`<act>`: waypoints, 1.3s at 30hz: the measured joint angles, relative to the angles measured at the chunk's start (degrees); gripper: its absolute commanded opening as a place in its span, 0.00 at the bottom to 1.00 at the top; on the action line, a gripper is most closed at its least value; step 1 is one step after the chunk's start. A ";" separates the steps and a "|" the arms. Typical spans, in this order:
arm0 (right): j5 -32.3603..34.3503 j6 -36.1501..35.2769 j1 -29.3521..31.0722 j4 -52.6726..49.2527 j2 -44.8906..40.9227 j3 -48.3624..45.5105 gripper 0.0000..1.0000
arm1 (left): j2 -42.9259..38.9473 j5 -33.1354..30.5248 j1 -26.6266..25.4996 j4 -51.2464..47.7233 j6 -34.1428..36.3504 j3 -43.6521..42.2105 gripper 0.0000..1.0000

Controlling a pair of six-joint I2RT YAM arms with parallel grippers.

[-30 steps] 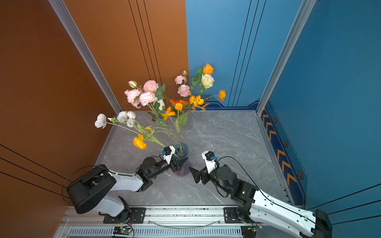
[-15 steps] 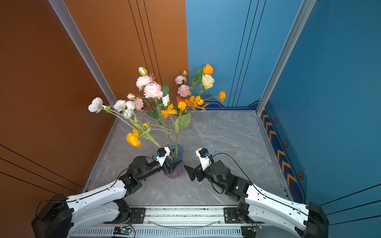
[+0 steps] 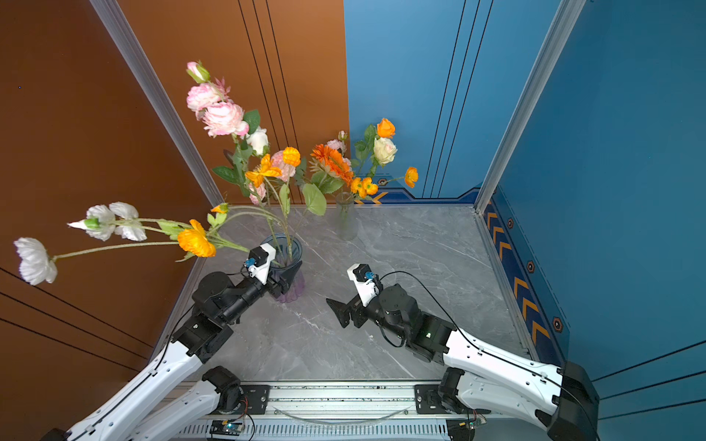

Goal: Arrange the flowers into the vase
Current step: 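Lift the purple vase with the left gripper and carry it toward the far corner, then lower the purple vase onto the table near the back wall with the left gripper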

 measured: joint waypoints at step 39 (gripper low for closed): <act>-2.78 2.47 -0.02 3.13 -0.20 -3.43 1.00 | 54.97 10.36 35.67 39.54 -12.57 15.47 0.30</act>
